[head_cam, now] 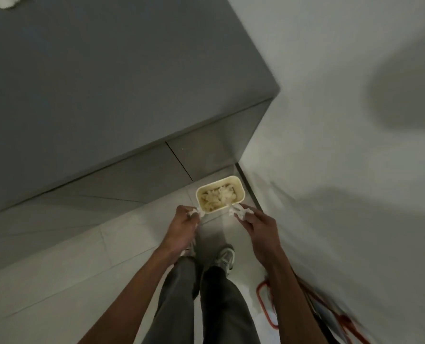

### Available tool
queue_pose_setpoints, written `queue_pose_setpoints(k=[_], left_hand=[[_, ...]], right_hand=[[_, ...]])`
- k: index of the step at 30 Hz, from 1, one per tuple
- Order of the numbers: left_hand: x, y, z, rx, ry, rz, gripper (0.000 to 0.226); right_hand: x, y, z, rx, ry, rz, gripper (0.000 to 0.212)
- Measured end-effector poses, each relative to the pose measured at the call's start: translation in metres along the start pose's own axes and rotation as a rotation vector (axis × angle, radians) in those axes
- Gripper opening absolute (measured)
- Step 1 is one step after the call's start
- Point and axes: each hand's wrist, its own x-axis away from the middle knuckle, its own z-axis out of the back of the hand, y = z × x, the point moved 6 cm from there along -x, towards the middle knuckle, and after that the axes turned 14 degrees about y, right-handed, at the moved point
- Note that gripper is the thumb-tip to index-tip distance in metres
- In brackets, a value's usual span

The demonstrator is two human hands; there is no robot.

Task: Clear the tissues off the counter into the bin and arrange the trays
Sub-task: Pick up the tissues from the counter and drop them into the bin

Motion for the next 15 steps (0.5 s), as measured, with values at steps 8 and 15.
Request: queue_pose_setpoints(k=[8, 15], left_hand=[[-0.104, -0.061, -0.063, -0.173, 0.052, -0.108, 0.02], [-0.218, -0.108, -0.138, -0.429, 0.055, -0.277, 0.02]], right_hand=[[-0.119, 0.112, -0.027, -0.014, 0.052, -0.068, 0.016], [-0.234, 0.182, -0.079, 0.479, 0.047, 0.12, 0.026]])
